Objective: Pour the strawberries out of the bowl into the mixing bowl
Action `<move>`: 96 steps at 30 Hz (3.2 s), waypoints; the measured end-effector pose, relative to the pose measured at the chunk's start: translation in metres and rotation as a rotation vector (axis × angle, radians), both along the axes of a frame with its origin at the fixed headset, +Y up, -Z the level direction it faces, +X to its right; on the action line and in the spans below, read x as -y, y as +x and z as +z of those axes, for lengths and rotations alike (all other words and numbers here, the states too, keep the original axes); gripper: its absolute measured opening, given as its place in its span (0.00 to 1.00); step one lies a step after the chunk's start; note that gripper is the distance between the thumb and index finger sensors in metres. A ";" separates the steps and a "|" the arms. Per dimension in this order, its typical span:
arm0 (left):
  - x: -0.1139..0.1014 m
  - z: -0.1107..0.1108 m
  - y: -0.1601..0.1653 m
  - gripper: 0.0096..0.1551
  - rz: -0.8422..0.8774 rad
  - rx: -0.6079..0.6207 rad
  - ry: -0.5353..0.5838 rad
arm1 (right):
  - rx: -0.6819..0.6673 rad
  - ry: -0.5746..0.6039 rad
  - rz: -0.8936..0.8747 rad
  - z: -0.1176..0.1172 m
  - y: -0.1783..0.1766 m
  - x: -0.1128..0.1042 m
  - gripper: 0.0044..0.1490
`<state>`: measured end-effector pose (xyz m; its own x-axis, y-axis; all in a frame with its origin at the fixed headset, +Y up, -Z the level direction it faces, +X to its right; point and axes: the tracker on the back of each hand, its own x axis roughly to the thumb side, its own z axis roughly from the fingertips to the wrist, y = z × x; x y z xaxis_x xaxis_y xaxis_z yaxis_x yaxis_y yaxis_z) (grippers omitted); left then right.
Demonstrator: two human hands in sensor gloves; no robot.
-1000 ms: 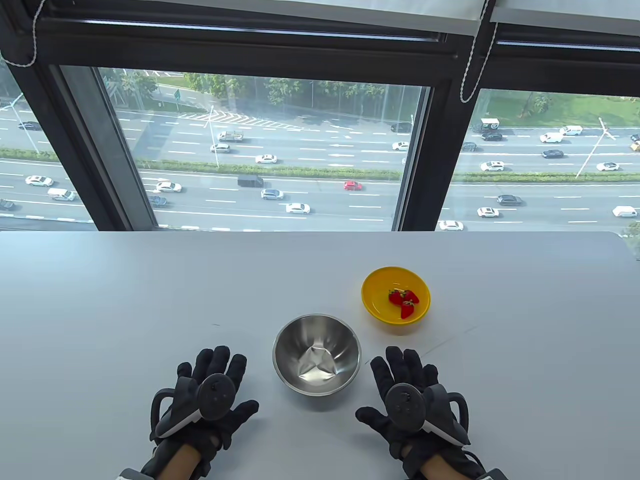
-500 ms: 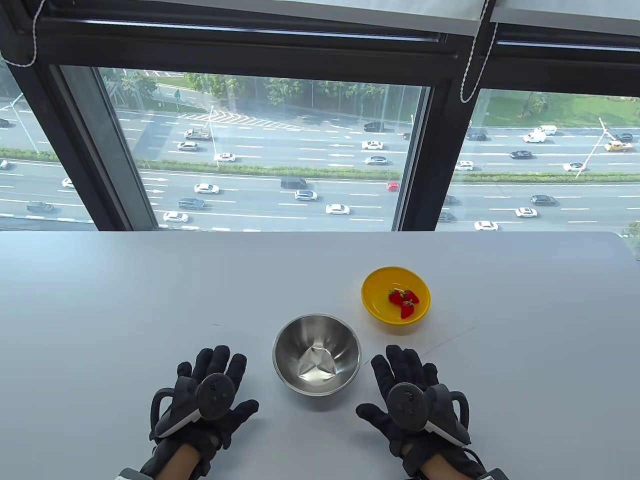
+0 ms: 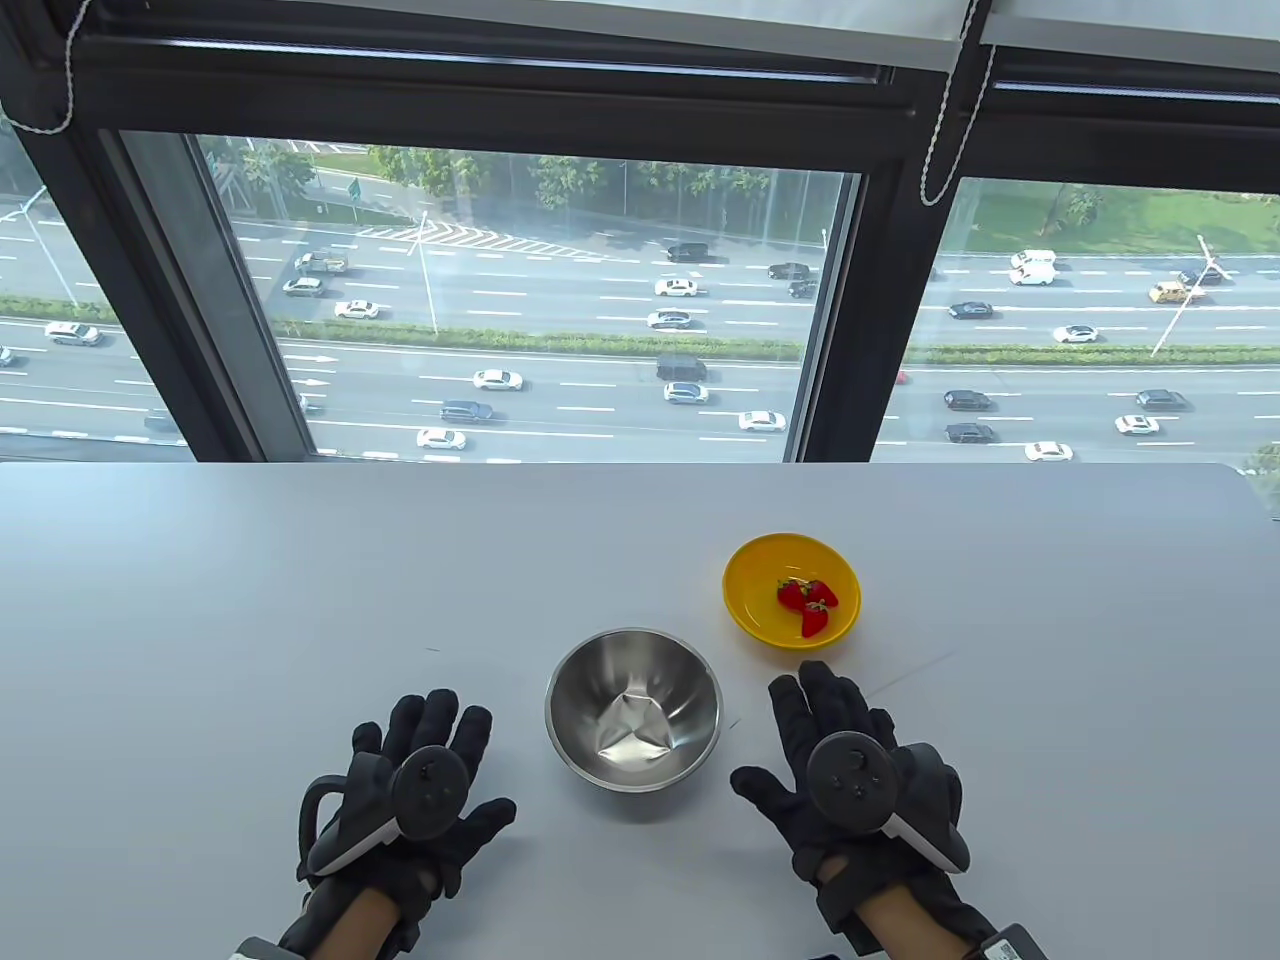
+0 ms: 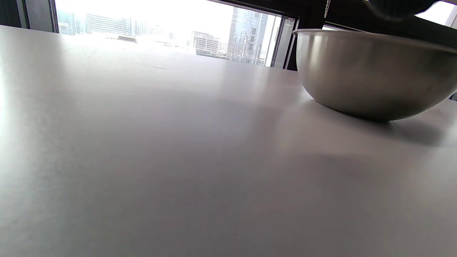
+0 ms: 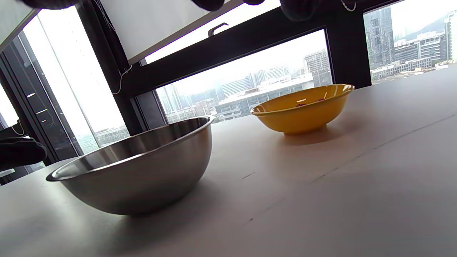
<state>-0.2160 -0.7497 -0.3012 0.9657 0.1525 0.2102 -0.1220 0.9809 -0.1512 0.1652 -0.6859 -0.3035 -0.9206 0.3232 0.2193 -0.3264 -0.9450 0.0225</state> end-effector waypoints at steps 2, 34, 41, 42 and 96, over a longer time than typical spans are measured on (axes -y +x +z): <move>0.000 0.000 0.000 0.56 0.002 0.002 0.003 | 0.020 -0.006 -0.006 -0.005 0.002 -0.007 0.59; 0.005 -0.003 0.000 0.56 0.004 0.012 -0.007 | 0.345 -0.314 -0.138 -0.169 0.039 -0.002 0.57; 0.004 -0.003 -0.002 0.56 0.006 -0.004 -0.007 | 0.455 -0.369 -0.138 -0.190 0.060 0.028 0.55; 0.004 -0.003 -0.002 0.56 0.006 -0.006 -0.006 | 0.469 -0.377 -0.144 -0.191 0.064 0.032 0.55; 0.008 -0.003 0.004 0.55 -0.007 0.021 -0.052 | 0.476 -0.242 -0.506 -0.118 0.050 0.008 0.35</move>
